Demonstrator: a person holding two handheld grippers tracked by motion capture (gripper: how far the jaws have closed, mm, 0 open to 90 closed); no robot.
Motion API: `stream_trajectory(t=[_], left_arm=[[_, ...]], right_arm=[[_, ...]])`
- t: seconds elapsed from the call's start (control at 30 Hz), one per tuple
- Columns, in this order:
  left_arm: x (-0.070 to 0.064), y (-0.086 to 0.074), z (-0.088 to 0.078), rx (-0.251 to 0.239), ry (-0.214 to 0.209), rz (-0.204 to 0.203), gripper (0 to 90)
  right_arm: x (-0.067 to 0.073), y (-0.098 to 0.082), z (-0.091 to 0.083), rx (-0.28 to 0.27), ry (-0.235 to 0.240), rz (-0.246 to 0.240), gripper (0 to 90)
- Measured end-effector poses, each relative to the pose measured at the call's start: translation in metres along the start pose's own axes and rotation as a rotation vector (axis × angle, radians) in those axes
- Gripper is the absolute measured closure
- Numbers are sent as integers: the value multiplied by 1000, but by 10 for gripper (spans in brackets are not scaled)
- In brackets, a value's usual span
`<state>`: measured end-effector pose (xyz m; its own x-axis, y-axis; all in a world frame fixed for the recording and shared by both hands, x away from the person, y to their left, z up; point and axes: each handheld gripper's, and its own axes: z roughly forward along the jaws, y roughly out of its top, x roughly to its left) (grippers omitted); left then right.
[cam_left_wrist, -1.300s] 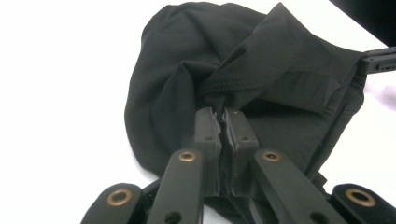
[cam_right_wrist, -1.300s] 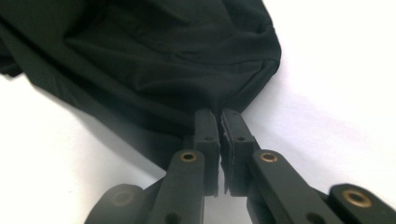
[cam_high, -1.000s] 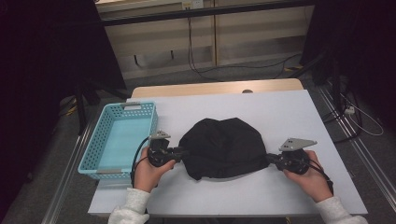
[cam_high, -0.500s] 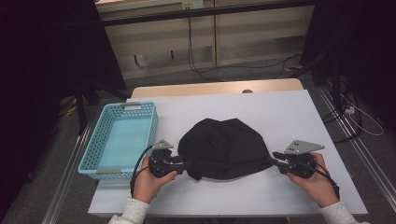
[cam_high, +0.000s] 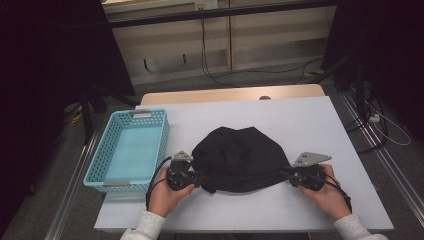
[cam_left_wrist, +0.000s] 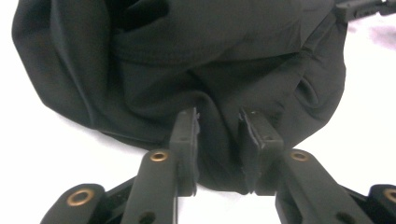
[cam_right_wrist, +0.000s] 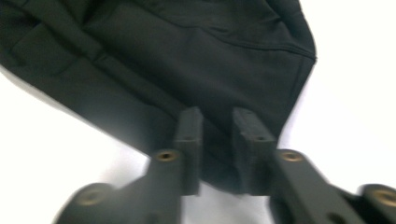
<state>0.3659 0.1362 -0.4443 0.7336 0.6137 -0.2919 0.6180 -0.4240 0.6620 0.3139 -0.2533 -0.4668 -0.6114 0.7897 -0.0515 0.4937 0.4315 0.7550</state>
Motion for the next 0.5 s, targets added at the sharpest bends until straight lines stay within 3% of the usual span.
stream_trajectory(t=[0.07, 0.2, 0.27, 0.5], left_arm=[[-1, 2, -1, -4, -11, -6, 758], [-3, 4, -2, -1, -24, -11, 841], [-4, 5, -2, 7, -37, -16, 853], [-2, 9, -18, -35, -58, -39, 871]], right_arm=[[-3, 0, -1, -2, -5, 3, 894], [-5, 1, -7, -32, -8, 26, 900], [-6, 2, -10, -40, -3, 33, 900], [-7, 8, -33, -99, 17, 39, 900]])
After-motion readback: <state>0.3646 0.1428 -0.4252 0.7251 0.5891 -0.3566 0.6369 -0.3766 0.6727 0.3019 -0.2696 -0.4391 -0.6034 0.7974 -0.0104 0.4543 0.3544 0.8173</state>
